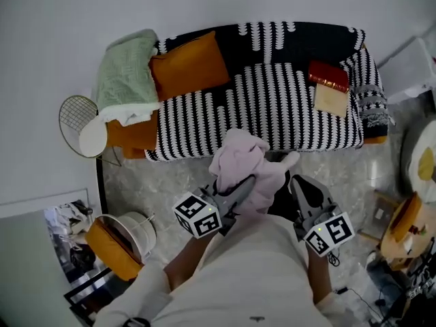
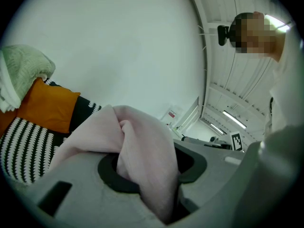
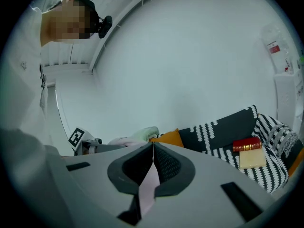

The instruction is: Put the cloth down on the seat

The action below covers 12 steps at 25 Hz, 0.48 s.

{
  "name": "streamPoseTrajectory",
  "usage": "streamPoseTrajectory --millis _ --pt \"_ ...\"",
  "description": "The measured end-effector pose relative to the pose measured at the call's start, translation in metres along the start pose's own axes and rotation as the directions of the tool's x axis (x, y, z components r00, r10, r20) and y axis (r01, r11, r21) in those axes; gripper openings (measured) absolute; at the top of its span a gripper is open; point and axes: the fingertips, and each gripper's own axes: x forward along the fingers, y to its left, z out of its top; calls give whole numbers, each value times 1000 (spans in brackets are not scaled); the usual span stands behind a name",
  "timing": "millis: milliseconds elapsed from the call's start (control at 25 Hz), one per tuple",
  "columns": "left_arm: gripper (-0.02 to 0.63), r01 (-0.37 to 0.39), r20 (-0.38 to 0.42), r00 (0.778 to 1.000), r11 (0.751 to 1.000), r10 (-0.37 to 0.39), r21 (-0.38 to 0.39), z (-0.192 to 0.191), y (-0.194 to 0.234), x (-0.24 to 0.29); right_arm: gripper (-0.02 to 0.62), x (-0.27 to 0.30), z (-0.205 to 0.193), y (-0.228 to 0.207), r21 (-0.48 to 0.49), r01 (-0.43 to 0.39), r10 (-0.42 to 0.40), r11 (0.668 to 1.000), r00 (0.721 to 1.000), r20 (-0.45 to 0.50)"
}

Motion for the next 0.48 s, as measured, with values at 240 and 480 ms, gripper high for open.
streamPoseTrajectory --millis 240,480 --pt "164 -9 24 1000 1000 8 27 20 -13 27 9 11 28 -23 -24 -49 49 999 999 20" --pt "164 -17 59 998 999 15 44 43 -24 58 9 24 58 -52 -40 -88 90 995 995 41"
